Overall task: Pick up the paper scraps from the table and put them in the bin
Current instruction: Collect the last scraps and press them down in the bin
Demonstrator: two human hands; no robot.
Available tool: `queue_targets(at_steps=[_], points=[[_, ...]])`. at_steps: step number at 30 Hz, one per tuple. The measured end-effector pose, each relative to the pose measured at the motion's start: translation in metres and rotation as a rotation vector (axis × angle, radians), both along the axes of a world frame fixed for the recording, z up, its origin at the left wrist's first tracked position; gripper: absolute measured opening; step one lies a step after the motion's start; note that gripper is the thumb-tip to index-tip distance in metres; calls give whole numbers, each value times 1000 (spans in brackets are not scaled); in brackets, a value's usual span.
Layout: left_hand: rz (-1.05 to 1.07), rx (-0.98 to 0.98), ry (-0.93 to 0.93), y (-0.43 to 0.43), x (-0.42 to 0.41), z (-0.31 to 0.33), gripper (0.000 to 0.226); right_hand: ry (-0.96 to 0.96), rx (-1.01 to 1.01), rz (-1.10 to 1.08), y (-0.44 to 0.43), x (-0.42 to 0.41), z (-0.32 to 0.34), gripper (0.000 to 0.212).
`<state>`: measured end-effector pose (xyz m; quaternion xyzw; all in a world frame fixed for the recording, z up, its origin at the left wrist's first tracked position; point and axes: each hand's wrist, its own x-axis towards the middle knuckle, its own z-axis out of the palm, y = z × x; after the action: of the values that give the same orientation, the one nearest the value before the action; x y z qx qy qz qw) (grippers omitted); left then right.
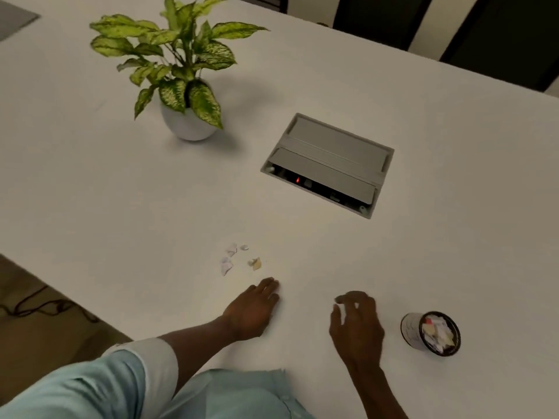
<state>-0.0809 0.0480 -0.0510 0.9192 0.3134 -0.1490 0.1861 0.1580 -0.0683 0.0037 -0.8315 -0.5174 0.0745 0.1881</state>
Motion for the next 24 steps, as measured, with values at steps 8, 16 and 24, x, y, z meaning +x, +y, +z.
queue_targets(at_steps=[8,16,24], points=[[303,111,-108,18,-61,13,29,28,-170,354,69,-62,-14,16],[582,133,-166,36,-95,11,17,-16,-396,524,127,-99,-27,22],[858,0,-245,63,-96,1,38,43,-483,575,168,-116,-40,55]])
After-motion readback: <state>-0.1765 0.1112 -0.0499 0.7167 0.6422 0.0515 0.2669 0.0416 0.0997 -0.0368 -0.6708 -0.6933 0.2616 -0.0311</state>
